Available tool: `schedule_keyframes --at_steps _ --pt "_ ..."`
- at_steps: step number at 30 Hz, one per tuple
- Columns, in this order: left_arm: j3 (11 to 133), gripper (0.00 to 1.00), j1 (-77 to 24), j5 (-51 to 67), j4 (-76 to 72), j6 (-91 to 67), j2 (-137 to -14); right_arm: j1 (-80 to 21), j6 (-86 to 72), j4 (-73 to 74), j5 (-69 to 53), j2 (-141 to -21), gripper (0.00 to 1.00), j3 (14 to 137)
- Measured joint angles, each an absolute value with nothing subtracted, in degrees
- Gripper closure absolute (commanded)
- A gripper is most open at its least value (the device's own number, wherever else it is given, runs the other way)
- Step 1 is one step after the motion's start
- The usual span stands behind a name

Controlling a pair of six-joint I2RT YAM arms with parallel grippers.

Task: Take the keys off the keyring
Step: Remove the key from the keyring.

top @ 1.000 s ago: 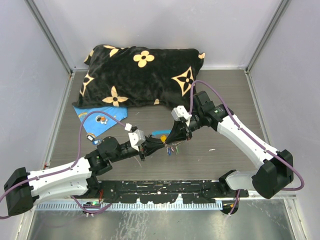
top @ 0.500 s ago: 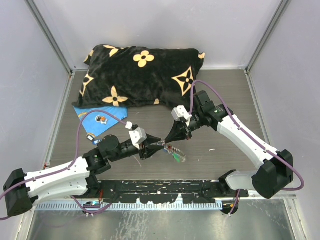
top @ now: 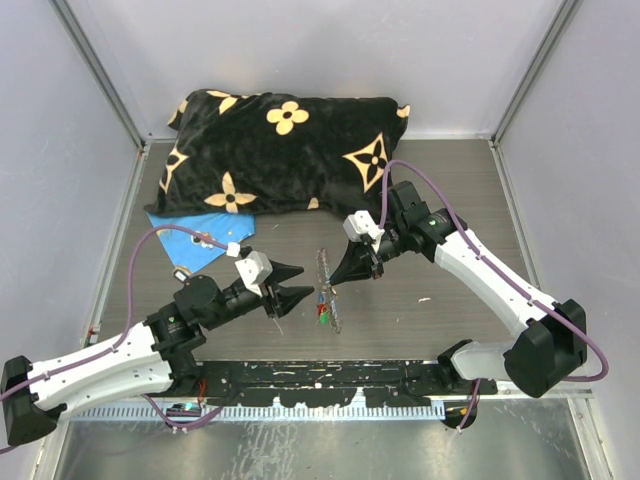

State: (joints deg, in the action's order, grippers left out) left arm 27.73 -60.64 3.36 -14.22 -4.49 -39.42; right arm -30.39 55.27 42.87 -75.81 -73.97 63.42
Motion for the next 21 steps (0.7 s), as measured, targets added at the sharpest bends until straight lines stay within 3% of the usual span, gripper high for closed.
schedule_keyframes --at_steps 4,12,21 --pt "27.8 0.64 -60.6 1.3 -13.8 -7.5 -38.2 -30.4 55.2 42.9 -75.8 -74.0 0.99 63.4" --pt "28.2 0.77 -60.6 2.4 -11.0 -12.2 -40.3 -30.4 55.2 42.9 -75.8 -74.0 0.99 63.4" --pt "28.2 0.81 -60.6 2.8 -11.1 -13.1 -41.3 -30.4 55.2 42.9 -75.8 -74.0 0.99 63.4"
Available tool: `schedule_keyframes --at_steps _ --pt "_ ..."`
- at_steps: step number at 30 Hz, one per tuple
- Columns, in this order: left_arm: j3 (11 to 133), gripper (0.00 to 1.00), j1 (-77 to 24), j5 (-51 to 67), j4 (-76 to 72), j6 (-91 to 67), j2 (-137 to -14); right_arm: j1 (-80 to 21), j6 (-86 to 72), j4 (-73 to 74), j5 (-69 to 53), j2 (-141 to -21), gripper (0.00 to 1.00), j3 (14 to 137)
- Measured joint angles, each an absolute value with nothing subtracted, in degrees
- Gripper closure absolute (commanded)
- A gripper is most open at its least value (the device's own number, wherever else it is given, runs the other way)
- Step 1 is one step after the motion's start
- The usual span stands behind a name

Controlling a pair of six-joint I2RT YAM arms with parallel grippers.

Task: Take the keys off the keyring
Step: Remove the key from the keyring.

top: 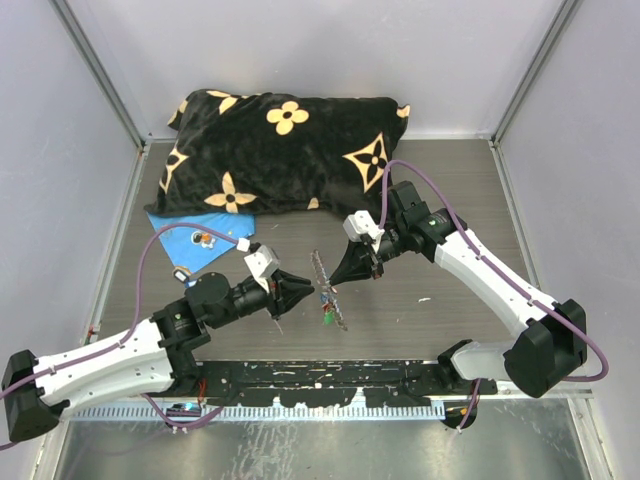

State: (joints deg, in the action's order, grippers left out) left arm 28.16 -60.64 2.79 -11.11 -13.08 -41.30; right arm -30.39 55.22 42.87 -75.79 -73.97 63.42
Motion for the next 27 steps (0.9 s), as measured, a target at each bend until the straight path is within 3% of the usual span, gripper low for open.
schedule_keyframes --at_steps 10,27 --pt "28.3 0.8 -60.6 5.1 -13.1 -13.3 -47.9 -30.4 55.2 42.9 -75.8 -74.0 0.99 63.4" --pt "30.2 0.75 -60.6 7.6 -14.7 -15.7 -49.1 -30.4 55.2 42.9 -75.8 -74.0 0.99 63.4"
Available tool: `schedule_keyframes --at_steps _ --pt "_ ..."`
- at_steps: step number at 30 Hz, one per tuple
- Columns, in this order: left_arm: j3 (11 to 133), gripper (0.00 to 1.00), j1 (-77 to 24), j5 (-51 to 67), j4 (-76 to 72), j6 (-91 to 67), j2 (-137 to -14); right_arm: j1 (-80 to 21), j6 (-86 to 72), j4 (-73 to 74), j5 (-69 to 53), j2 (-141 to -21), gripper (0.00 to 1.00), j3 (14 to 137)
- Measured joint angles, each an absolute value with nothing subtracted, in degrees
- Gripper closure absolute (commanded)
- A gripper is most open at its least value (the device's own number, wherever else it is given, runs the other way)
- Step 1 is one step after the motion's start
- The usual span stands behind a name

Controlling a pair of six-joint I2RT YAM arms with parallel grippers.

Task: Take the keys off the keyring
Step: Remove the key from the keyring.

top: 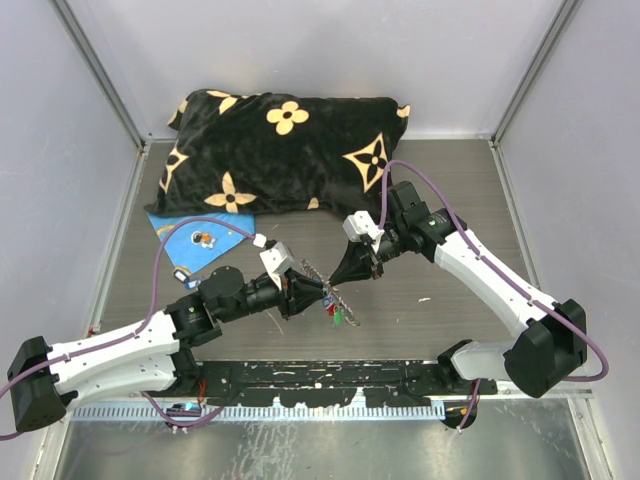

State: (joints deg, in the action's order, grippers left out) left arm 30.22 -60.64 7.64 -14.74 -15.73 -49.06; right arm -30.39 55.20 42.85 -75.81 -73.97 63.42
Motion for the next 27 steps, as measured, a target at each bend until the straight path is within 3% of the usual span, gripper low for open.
schedule_keyframes --at_steps 27 --pt "30.8 0.67 -60.7 9.9 -16.1 -7.7 -45.5 -30.4 55.2 42.9 -75.8 -74.0 0.99 63.4"
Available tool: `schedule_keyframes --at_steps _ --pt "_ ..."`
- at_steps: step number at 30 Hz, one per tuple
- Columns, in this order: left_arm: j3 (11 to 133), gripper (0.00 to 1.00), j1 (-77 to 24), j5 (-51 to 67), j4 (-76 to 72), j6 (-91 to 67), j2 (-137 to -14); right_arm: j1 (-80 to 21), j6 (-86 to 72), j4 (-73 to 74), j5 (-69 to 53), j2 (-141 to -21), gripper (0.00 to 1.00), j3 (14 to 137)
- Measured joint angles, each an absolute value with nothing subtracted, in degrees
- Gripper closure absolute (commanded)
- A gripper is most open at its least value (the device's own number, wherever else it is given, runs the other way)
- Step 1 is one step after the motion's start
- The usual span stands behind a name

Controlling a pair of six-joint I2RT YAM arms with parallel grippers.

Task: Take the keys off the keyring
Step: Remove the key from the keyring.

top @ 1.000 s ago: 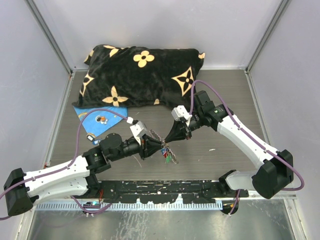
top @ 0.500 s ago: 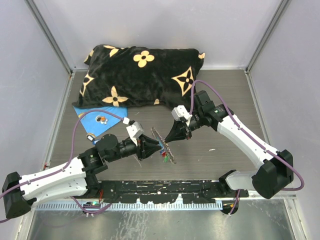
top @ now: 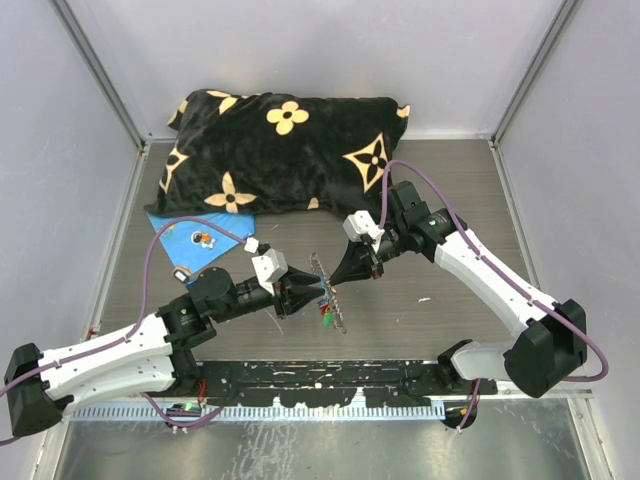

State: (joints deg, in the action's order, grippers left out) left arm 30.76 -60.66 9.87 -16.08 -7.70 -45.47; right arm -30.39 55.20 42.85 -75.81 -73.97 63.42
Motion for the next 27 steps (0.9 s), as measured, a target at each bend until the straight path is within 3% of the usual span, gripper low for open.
schedule_keyframes --at_steps 10,27 --pt "30.8 0.66 -60.7 9.2 -17.4 -0.6 -47.6 -30.4 55.2 42.9 -75.8 -74.0 0.99 63.4" --pt "30.8 0.81 -60.7 9.0 -18.5 0.6 -50.1 -30.4 55.2 42.7 -75.8 -74.0 0.99 63.4"
